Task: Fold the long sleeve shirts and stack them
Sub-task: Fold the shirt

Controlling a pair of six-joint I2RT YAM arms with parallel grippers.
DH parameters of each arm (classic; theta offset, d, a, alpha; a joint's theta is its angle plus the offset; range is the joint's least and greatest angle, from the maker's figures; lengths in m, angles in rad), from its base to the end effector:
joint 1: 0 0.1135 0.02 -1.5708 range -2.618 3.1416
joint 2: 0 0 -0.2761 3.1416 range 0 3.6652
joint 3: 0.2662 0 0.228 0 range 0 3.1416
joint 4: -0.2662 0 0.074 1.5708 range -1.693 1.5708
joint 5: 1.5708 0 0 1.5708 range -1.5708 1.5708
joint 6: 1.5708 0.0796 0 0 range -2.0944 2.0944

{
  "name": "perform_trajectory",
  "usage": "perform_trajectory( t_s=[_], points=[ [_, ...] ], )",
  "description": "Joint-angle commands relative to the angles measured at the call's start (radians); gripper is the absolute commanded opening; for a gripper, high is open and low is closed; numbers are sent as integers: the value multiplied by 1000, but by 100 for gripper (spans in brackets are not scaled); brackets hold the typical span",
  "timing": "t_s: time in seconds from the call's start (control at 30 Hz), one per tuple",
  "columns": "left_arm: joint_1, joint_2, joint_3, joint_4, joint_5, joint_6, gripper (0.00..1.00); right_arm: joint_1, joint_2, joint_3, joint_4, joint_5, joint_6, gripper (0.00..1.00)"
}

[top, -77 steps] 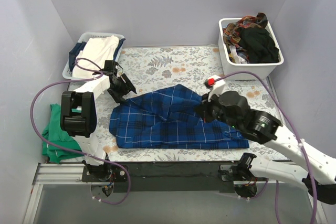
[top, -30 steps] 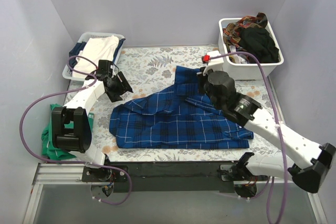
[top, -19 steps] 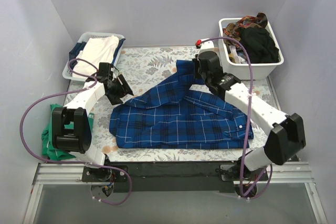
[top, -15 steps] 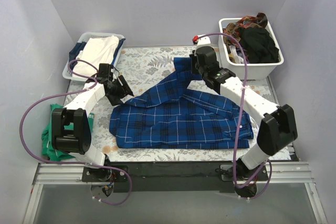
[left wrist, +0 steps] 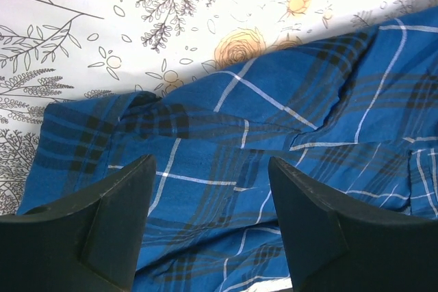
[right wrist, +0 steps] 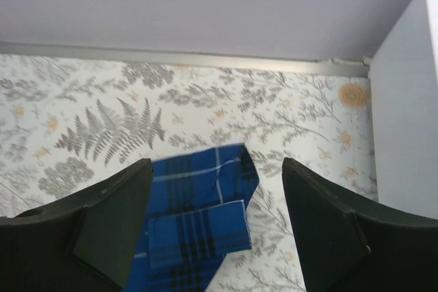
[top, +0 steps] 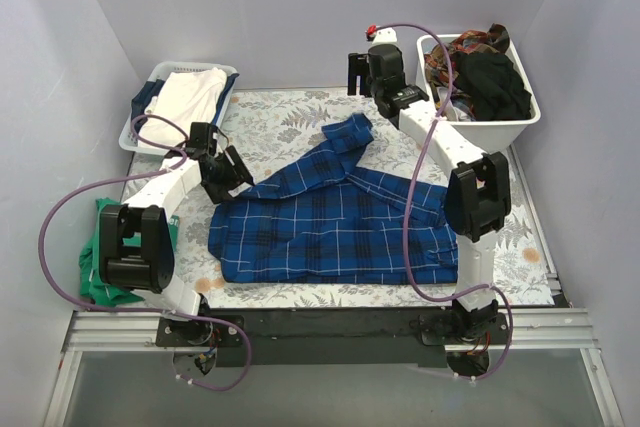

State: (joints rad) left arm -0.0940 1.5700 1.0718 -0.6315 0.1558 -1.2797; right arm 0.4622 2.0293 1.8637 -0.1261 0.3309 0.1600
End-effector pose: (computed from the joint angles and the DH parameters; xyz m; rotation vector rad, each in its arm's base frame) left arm 0.3043 -0.0411 0.1992 -1.5466 2.3847 -0.5756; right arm 0.4698 0.2052 0.3411 -0.0509 1.8474 0.1260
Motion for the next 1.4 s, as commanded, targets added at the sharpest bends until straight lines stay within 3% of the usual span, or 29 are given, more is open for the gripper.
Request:
perform_trajectory(
  t_s=[0.0, 0.27, 0.53, 0.73, 1.0, 1.2, 1.37],
  points=[
    [-4, 33, 53, -49, -12, -27, 67, 3, -46, 19, -89, 51, 4, 85],
    [-47, 100, 138, -109, 51, -96, 68, 4, -319, -299, -133, -12, 47, 85],
    [-233, 156, 148, -25, -27, -285, 71, 4, -555, -651, -184, -85, 107, 84],
    [-285, 193, 163, 101, -113, -467, 72, 4, -690, -784, -218, -93, 99, 84],
    [-328, 220, 146, 156, -263, -570, 72, 4, -784, -877, -230, -87, 98, 84],
    [-326, 219, 128, 121, -289, -578, 63, 4, -802, -908, -231, -96, 124, 83],
    [-326, 222, 140, 72, -338, -576, 46, 3, -813, -925, -250, -86, 145, 83]
  ],
)
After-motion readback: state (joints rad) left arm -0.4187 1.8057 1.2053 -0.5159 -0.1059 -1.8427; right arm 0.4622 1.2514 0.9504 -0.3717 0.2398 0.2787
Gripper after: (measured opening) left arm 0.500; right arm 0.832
